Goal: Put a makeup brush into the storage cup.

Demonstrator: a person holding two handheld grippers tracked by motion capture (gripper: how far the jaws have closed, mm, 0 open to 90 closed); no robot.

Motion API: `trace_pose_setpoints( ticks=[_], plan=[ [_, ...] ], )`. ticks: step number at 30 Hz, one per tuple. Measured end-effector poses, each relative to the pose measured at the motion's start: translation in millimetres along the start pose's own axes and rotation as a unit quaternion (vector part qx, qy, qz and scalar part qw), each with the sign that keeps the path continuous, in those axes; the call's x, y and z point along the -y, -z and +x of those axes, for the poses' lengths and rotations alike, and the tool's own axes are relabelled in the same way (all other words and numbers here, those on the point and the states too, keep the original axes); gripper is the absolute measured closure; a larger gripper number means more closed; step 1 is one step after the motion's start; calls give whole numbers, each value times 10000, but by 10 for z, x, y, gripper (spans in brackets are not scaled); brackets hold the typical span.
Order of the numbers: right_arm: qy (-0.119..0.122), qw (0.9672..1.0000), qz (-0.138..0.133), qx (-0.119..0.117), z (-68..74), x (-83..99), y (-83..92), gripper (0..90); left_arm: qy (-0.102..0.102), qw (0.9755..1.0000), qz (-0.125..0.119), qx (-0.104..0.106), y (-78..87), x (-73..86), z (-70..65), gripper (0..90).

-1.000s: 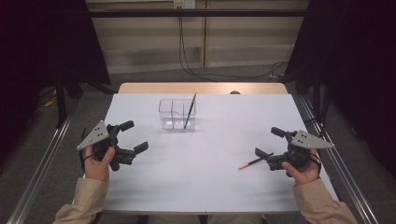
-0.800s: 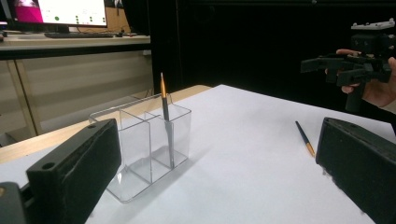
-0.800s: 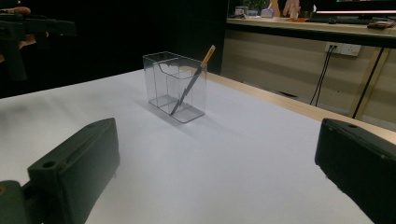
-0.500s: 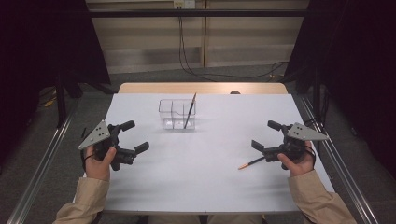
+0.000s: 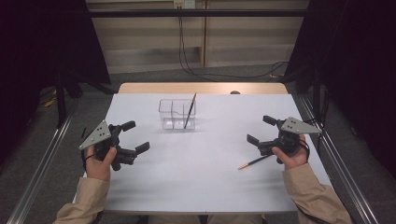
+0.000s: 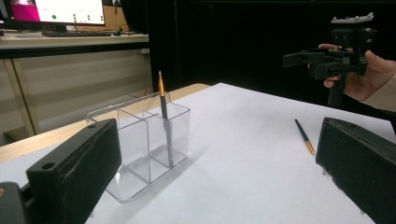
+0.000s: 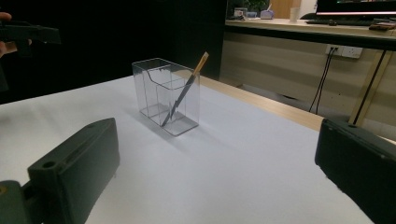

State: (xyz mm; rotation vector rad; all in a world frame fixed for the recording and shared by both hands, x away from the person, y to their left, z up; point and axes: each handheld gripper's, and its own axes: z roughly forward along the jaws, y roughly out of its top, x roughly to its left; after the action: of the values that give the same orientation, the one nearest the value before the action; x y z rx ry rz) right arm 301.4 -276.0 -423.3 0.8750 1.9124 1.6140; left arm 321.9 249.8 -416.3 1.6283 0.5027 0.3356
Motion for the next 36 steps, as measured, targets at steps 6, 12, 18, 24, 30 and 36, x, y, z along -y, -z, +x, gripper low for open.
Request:
trace_pose_setpoints(
  ticks=[6,12,18,24,30,36],
  plan=[
    [-20,10000,48,-55,-28,-10,-82,0,-13,10000,-2,-9,3,2,3,1],
    [-35,9998,188,-106,-64,6,-161,0,-21,10000,-3,-15,5,2,7,0],
    [-1,9991,388,-178,-85,25,-212,0,-20,10000,5,-10,10,2,11,0],
    [-27,9985,499,-210,-115,32,-210,0,-16,10000,3,-9,8,2,10,1],
    [-1,9977,629,-238,-149,20,-196,0,-2,10000,18,4,-2,5,5,1],
    [41,9960,829,-324,-169,6,-208,0,-10,10000,28,19,-9,7,6,0]
  ],
)
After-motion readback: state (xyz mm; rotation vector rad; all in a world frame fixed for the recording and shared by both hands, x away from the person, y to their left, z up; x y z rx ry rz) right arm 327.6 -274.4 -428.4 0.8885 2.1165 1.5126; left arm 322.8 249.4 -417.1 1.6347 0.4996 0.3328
